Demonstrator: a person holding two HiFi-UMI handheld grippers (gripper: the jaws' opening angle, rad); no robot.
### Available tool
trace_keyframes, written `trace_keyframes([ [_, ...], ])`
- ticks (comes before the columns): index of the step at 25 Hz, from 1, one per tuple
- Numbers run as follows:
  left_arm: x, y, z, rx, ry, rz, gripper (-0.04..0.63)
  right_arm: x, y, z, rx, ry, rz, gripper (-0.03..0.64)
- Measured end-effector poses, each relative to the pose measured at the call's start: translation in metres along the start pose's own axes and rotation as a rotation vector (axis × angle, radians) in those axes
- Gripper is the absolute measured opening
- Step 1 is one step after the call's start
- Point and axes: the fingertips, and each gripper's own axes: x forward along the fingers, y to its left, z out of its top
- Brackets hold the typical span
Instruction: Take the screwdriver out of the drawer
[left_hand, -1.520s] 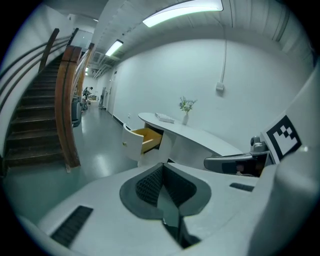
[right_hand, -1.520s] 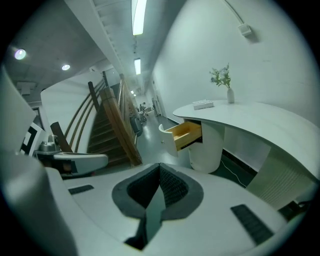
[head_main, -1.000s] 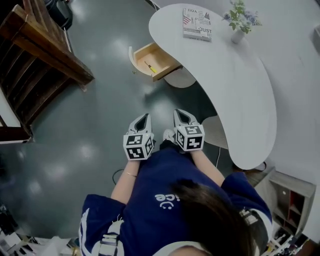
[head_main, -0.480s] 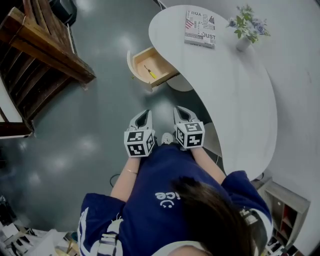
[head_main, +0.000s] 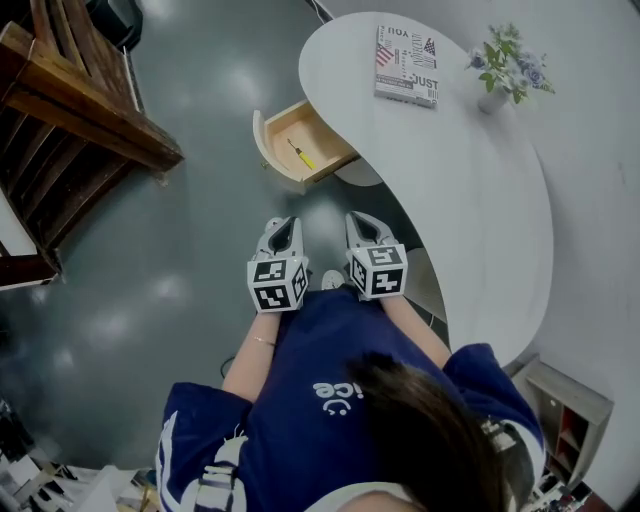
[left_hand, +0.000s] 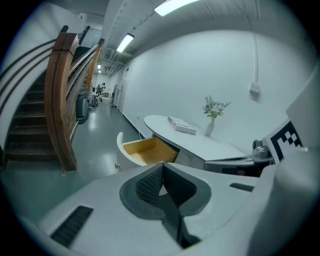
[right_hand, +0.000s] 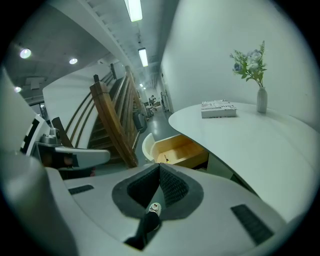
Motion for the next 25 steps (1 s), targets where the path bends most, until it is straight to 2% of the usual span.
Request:
trace_keyframes([
  [7,0.038,0.052,0.030,-0.046,0.028,-0.007,0.005,0.050,0.010,0.024,-0.023,0.041,-0.027,0.008],
  [13,0.068,0.080,0.058,-0.012,0.058,-0.075,0.005,0.087,0.017,0.047,0.026,0.061,-0.044,0.008],
  [19,0.098,0.110,0.087,0.003,0.086,-0.153,0.005,0.126,0.021,0.070,0.062,0.078,-0.100,0.008],
  [25,0.121,0.144,0.103,0.028,0.125,-0.190,0.005,0.158,0.021,0.079,0.062,0.132,-0.145,0.008],
])
